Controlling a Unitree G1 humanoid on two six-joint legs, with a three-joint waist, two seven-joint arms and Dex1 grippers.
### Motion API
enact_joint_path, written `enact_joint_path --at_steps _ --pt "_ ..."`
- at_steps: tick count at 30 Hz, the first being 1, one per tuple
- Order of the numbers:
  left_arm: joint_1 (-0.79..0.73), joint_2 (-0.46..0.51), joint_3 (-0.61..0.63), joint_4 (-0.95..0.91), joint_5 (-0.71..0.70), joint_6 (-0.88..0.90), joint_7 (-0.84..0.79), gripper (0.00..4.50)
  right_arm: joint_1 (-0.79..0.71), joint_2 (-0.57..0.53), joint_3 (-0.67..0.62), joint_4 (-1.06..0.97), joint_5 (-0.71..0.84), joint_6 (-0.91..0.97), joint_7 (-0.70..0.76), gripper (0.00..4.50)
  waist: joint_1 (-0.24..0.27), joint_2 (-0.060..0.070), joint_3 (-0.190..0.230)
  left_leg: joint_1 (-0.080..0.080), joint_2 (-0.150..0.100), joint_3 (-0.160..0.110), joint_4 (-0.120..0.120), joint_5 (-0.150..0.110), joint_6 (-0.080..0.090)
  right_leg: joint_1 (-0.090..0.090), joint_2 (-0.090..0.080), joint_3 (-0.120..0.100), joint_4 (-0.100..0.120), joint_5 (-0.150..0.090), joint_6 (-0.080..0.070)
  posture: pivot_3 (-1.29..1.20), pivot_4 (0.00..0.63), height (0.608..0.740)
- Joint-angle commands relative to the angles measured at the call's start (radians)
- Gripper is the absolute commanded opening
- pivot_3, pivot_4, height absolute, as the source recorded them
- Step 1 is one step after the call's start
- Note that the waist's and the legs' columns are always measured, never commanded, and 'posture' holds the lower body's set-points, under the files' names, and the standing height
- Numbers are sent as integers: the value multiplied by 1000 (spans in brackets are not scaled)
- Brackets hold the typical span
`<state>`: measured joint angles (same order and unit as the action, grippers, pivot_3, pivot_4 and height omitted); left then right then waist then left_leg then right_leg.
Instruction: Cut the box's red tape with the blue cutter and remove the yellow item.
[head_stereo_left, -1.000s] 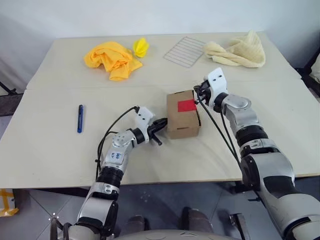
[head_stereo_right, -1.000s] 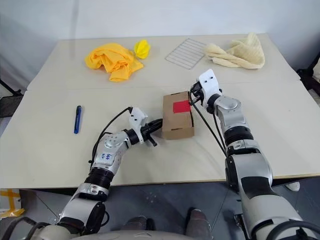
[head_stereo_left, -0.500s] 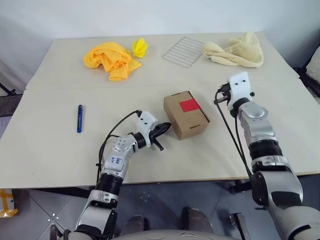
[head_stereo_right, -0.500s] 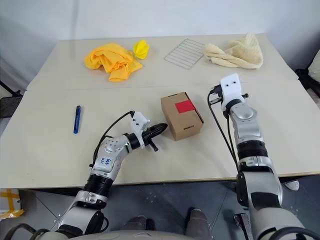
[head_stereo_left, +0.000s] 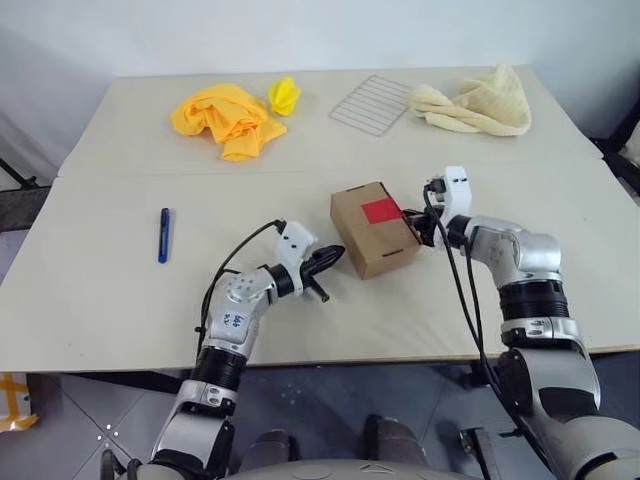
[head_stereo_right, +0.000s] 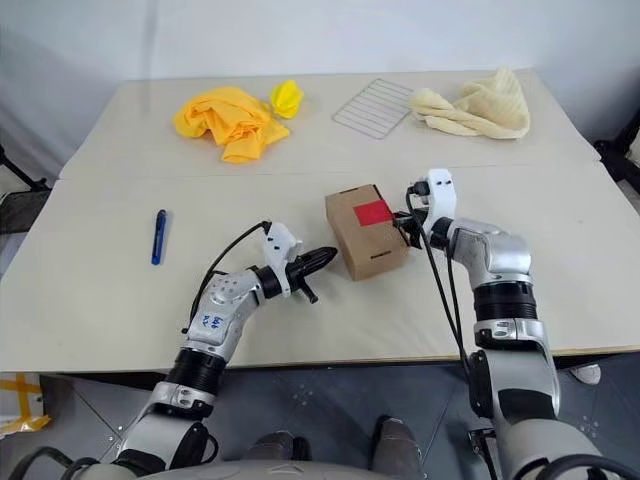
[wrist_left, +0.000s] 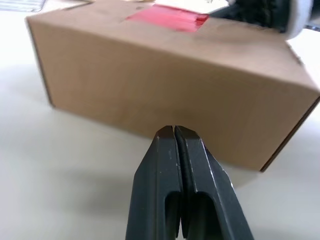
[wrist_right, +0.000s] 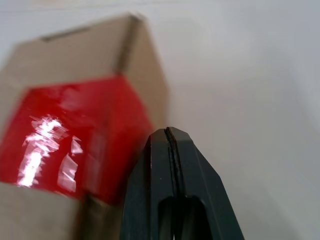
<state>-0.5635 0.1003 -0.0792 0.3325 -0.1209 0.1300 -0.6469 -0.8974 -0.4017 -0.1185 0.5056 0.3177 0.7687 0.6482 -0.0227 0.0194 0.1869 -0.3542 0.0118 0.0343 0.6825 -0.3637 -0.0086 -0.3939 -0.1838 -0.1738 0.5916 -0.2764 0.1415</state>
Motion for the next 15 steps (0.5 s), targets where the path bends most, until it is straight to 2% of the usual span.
enact_joint_path --at_steps 1,8,15 --pt "-13 -26 -46 -27 -13 6 -26 57 -43 17 31 33 1 -22 46 0 -1 0 0 0 0 0 0 0 0 0 0 0 0 0 0 0 150 740" --pt "24 -56 -98 -112 -5 78 -20 57 -71 21 128 97 -85 -109 128 0 -3 0 0 0 0 0 0 0 0 0 0 0 0 0 0 0 150 740" --pt "73 -53 -133 -228 -6 176 -13 57 -12 -12 223 -22 -119 -93 261 0 0 0 0 0 0 0 0 0 0 0 0 0 0 0 0 0 150 740"
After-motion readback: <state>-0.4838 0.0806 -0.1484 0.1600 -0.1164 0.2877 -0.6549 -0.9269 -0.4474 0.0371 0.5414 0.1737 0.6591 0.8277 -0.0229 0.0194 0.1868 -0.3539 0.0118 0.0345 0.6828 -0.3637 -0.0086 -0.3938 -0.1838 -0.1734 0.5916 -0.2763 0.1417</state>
